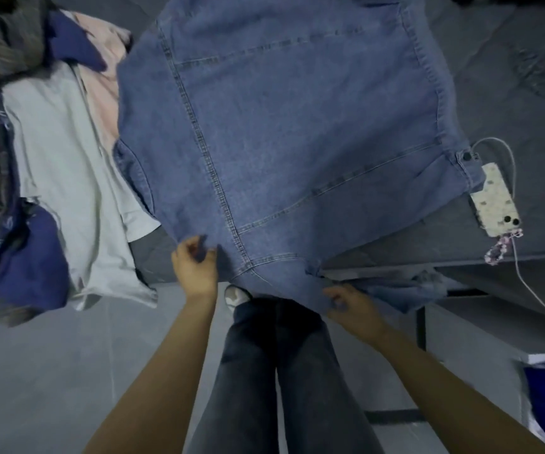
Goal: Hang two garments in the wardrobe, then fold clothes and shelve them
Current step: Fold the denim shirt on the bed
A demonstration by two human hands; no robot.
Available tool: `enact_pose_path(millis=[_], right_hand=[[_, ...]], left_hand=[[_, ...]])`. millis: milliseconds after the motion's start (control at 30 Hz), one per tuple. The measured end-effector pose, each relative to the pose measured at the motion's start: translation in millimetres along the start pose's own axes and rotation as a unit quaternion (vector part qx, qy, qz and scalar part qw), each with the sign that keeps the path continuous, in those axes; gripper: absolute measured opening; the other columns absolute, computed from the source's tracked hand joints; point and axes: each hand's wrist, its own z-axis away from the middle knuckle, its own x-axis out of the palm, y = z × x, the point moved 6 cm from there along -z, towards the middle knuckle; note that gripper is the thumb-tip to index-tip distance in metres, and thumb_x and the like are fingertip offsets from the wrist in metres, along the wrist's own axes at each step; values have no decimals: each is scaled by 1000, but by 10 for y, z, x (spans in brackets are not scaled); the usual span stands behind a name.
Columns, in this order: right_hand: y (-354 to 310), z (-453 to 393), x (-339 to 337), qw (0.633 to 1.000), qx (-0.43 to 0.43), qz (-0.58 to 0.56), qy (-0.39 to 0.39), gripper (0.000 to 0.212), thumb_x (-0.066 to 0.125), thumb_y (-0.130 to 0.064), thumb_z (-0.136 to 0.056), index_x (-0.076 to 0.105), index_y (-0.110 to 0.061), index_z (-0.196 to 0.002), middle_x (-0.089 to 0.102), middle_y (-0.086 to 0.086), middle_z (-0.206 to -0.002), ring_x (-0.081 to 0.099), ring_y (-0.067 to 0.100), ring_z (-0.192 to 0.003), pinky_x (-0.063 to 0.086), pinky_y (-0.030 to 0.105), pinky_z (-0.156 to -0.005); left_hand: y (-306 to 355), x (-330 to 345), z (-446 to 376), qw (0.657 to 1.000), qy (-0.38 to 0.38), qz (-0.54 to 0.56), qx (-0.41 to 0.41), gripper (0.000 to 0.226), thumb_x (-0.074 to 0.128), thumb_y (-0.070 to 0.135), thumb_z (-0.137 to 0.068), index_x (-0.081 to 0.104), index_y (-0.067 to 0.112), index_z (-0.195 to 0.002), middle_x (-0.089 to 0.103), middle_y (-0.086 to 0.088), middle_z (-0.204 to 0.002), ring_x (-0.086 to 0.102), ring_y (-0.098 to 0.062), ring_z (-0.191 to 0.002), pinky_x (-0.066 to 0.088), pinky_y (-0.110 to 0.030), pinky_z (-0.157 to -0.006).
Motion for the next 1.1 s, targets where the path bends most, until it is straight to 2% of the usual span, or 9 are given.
enact_pose_path(millis=[67, 133, 267, 400, 600, 767, 867, 967, 1100], right_hand=[[-79, -29, -169, 983, 36, -141, 108, 23, 57, 7, -91, 59, -11, -104, 60, 2, -91, 55, 18, -86, 44, 8, -68], [-154, -167, -327, 950, 70, -264, 153, 10, 56, -4, -94, 59, -13, -95, 59, 2, -81, 59, 20, -77, 49, 20, -64], [-176, -574, -408, 855, 115, -472, 182, 41, 59, -31, -96, 55, -12, -132, 61, 4, -124, 60, 22, -112, 50, 41, -99], [-6, -766, -384, 784, 143, -546, 258, 52, 58, -32, -97, 46, -6, -140, 54, 12, -138, 56, 28, -121, 48, 44, -102], [169, -671, -156, 756, 136, -599, 227, 43, 47, -25, -102, 45, -10, -142, 54, 9, -139, 55, 23, -122, 46, 35, -103], [268, -516, -458, 763, 123, -605, 193, 23, 47, -15, -101, 61, -9, -119, 61, 8, -129, 62, 20, -108, 45, 34, -105], [294, -495, -877, 767, 110, -598, 206, 30, 58, -24, -95, 62, -13, -123, 65, 6, -125, 64, 20, -109, 52, 32, -95], [252, -612, -1310, 776, 87, -578, 235, 33, 54, -38, -96, 60, -20, -123, 62, 4, -128, 63, 18, -106, 57, 30, -81], [149, -904, -1795, 792, 58, -572, 205, 61, 33, -63, -96, 50, -22, -138, 53, 4, -142, 51, 25, -126, 43, 39, -105]], left_hand=[[-197, -71, 81, 990, 53, 89, -100, 52, 77, 9, -80, 50, -6, -123, 55, -20, -119, 56, -26, -102, 47, -43, -101], [-298, -26, 91, 971, 51, 152, -175, 65, 80, 21, -79, 44, -1, -128, 51, -10, -116, 52, -20, -101, 45, -31, -99], [-237, 143, -21, 964, -60, 204, -161, 38, 70, 37, -88, 54, 16, -115, 60, 7, -110, 58, -7, -95, 48, -24, -83], [-287, 52, -101, 944, -51, 296, -135, 16, 58, 34, -96, 62, 23, -108, 66, 14, -103, 62, -3, -97, 52, -26, -90], [-540, -175, -265, 933, -2, 310, -180, 16, 67, 30, -91, 65, 16, -83, 68, 5, -91, 63, -11, -83, 53, -37, -94], [-529, -17, -222, 931, -63, 283, -222, 40, 68, 35, -89, 59, 10, -119, 61, -4, -128, 59, -21, -107, 48, -41, -100], [-535, 84, -63, 925, -71, 292, -232, 59, 74, 34, -84, 52, 7, -132, 60, -3, -126, 60, -22, -109, 50, -36, -93], [-573, 151, 46, 921, -35, 307, -237, 47, 75, 35, -83, 55, 14, -120, 61, 0, -116, 60, -18, -102, 50, -32, -86], [-609, 249, 68, 945, -45, 267, -185, 47, 61, 36, -94, 52, 11, -132, 58, -3, -132, 56, -22, -119, 46, -35, -96]])
